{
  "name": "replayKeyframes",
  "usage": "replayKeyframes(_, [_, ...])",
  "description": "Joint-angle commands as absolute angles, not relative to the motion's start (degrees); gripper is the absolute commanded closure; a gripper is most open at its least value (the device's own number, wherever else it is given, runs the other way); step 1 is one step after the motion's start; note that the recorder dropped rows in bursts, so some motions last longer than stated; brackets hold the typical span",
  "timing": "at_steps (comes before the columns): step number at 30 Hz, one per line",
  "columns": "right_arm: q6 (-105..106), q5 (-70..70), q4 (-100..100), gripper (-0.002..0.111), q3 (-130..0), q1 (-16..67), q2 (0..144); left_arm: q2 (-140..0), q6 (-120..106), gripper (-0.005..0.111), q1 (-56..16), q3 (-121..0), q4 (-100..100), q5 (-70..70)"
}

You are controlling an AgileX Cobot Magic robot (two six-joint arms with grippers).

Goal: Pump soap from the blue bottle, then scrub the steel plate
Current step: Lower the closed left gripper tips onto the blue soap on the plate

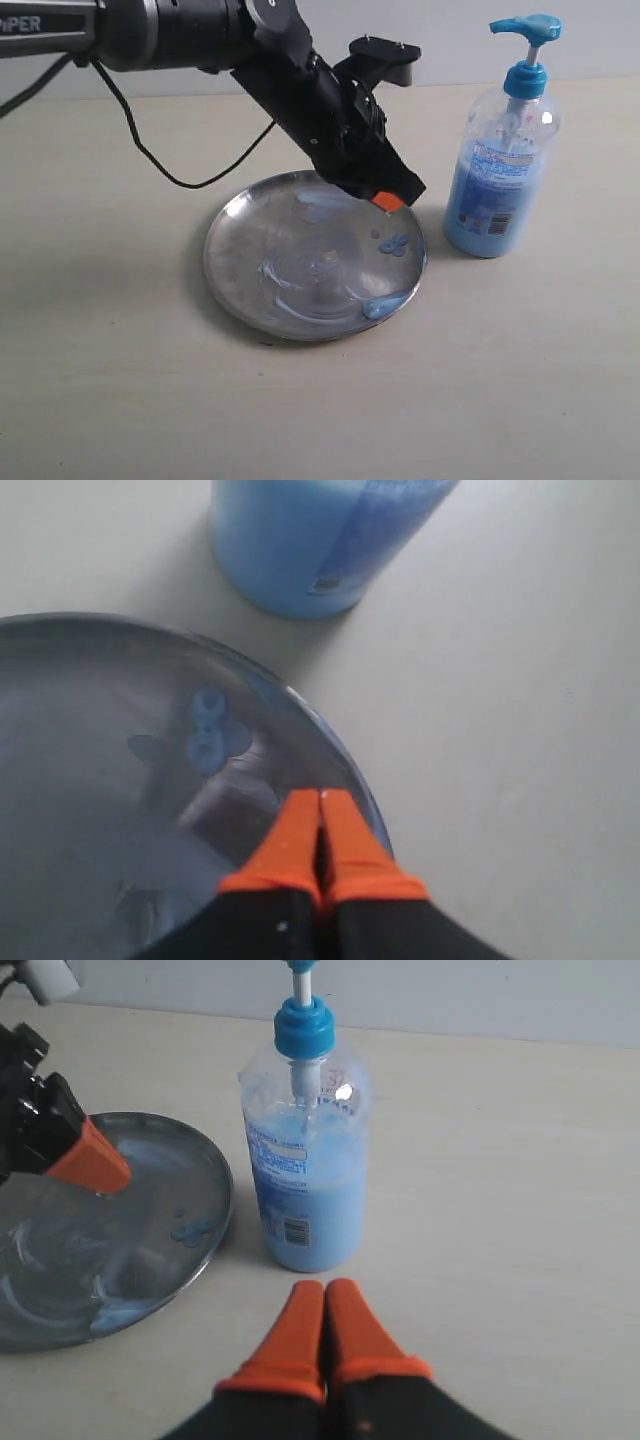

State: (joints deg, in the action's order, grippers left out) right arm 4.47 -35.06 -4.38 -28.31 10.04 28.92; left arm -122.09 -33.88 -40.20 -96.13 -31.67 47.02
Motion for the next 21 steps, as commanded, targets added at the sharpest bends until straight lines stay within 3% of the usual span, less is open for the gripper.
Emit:
replayKeyframes(1, [4.7,-33.5,-4.6,0.108,-28.1,10.0,28.7,-125.1,-34.0,0.107,-40.3,-95.9,-32.3,42.7])
replayKeyframes(21, [4.9,-32.7,-5.7,0.108,-28.1,10.0,28.7,-131.3,-34.0,0.107,-40.3,-95.9,-40.4,33.8])
